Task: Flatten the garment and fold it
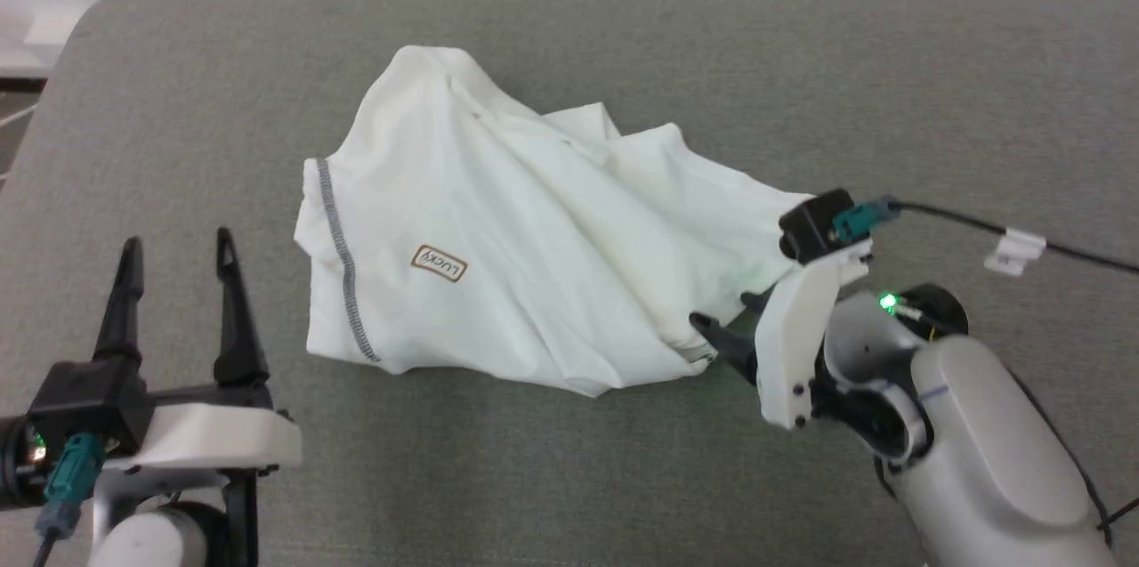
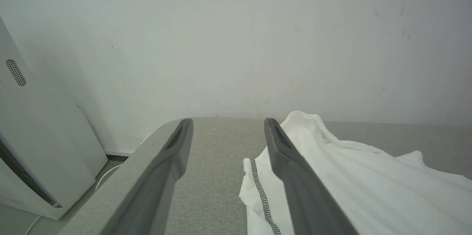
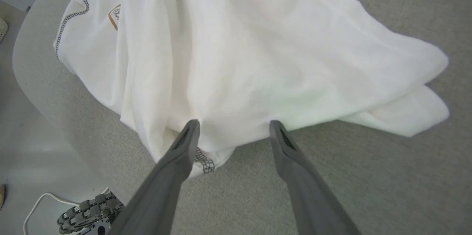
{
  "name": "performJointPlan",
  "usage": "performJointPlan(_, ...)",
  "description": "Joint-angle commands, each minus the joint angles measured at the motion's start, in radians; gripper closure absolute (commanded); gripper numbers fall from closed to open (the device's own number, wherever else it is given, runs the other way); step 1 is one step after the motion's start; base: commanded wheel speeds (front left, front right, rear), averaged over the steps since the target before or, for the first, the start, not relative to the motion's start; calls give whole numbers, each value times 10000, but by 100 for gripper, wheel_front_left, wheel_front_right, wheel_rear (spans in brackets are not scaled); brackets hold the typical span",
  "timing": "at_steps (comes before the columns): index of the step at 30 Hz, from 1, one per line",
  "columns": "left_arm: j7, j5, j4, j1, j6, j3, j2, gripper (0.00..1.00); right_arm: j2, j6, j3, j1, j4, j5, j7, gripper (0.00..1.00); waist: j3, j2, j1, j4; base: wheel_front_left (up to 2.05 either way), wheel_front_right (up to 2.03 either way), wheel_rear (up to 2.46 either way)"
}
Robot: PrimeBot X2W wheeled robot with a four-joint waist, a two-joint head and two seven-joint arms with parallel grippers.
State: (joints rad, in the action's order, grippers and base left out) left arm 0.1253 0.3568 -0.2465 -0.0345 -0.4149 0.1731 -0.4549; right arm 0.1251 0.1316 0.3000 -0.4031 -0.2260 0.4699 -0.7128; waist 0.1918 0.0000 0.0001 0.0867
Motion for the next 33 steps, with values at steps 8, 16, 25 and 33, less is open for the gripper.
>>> performJointPlan(8, 340, 34, 322, -528, 139, 329, 400, 0, 212, -9, 1108, -1182, -2577, -66, -1020, 0, 871, 0, -1, 837, 0, 0, 0)
performJointPlan(16, 459, 40, 628, -497, 100, 380, 447, 0, 570, -9, 2245, -1175, -3319, 809, -2226, 100, 732, 0, -1, 793, 0, 0, 0)
performJointPlan(25, 179, -20, 562, -417, 46, 446, 268, 0, 1521, -9, 1045, -2484, -1406, 1174, -762, 100, 295, 0, -1, 203, 0, 0, 0)
performJointPlan(33, -19, -65, 384, -358, -11, 662, 308, 0, 3431, -9, -18, -2758, -1098, 958, -1369, 100, 240, 0, -1, 49, 0, 0, 0)
